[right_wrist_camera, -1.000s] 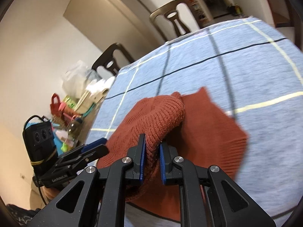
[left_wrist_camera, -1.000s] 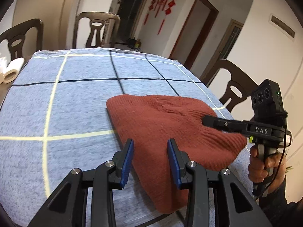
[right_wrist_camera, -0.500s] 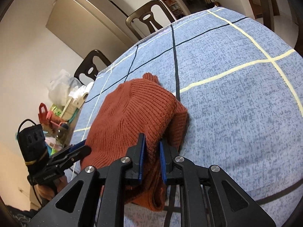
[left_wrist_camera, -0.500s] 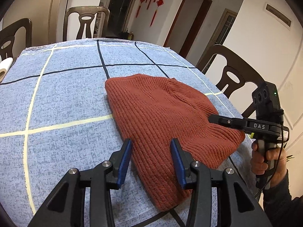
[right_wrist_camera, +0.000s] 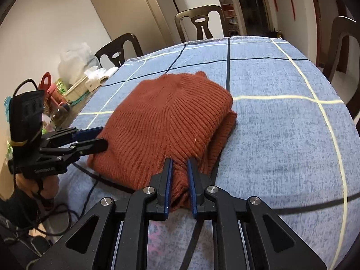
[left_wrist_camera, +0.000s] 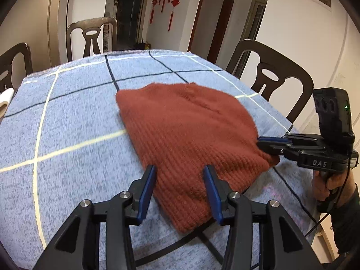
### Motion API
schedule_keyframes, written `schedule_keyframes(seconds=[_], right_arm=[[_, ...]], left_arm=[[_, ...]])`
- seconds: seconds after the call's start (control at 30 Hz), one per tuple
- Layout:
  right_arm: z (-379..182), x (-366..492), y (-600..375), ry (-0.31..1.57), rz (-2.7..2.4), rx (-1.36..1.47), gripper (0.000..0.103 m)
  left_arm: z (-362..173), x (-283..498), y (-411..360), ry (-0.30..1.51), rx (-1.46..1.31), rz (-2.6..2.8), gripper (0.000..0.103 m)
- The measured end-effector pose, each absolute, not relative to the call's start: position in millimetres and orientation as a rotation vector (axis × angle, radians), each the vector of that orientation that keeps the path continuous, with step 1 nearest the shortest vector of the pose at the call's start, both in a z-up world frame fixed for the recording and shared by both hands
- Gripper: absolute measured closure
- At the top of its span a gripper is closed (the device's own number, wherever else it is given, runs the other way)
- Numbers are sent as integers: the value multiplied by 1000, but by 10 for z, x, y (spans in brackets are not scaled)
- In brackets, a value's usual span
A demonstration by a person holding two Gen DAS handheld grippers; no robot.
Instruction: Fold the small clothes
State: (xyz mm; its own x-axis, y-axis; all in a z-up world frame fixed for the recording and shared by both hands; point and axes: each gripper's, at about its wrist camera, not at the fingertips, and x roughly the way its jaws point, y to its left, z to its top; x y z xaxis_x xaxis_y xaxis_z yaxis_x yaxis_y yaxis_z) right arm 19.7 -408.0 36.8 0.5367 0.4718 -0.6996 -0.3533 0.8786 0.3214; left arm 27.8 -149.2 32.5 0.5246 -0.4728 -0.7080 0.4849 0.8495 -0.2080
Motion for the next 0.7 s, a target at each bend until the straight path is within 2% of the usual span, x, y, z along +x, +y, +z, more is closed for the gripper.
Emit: schedule_keyframes(seconds=[0.23, 0.43, 0.7], right_arm=[[498, 238, -4080, 881, 477, 119, 89], [715, 565, -4090, 781, 375, 112, 87], [385, 1036, -3971, 875, 295, 25, 87]], left_arm=[[434, 308, -1460, 850, 17, -574, 53], [692, 639, -1532, 771, 39, -513, 53], [292, 968, -1717, 854, 82, -485, 52]])
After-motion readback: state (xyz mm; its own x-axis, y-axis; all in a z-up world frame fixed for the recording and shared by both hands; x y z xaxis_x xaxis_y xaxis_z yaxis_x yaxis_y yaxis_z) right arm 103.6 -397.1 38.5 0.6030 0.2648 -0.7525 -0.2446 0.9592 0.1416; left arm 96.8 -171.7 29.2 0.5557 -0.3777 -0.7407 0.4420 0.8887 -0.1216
